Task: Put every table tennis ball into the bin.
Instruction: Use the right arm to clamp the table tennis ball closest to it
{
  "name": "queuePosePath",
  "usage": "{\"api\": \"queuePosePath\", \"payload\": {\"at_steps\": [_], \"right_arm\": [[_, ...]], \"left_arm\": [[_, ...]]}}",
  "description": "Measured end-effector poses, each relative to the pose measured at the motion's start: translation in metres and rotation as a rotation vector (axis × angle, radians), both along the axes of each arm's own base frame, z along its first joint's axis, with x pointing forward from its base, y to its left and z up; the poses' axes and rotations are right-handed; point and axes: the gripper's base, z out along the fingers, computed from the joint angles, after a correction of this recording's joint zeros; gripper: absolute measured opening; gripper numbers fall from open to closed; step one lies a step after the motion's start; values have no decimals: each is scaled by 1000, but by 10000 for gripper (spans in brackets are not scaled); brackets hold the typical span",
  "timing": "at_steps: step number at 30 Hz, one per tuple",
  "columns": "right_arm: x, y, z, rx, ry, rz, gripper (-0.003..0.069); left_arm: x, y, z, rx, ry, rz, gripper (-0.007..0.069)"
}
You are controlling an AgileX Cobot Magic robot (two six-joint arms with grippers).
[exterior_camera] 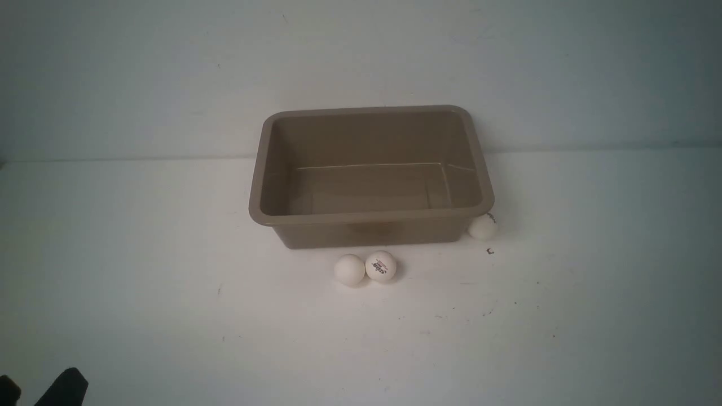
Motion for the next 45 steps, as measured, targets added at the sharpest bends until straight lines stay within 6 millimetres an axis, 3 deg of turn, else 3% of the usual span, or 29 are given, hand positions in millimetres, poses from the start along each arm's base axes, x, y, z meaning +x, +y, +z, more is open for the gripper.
{"api": "queuePosePath", "payload": {"at_steps": [6, 11, 15, 21, 27, 31, 37, 41, 45], "right_arm": [[23, 5, 10, -144, 55, 74, 493], [43, 1, 24, -259, 116, 53, 493], [61, -1, 36, -347, 160, 59, 493], [67, 1, 41, -403, 143, 111, 493], [74, 2, 38, -420, 170, 127, 493], [95, 6, 33, -396, 249, 158, 493], [148, 10, 11, -419, 433, 202, 493], [176, 12, -1, -418, 483, 203, 493], [218, 14, -10, -427, 544, 205, 493]], "left_arm": [[1, 0, 6, -151, -56, 19, 520], [-1, -3, 15, -104, -51, -19, 520], [-9, -9, 50, -59, -81, -101, 520], [-11, -22, 95, 67, -37, -263, 520], [1, -34, 121, 264, 96, -463, 520], [24, -34, 126, 329, 211, -513, 520], [51, -23, 120, 468, 293, -439, 520], [61, -22, 115, 468, 327, -432, 520], [70, -24, 111, 431, 356, -441, 520]]}}
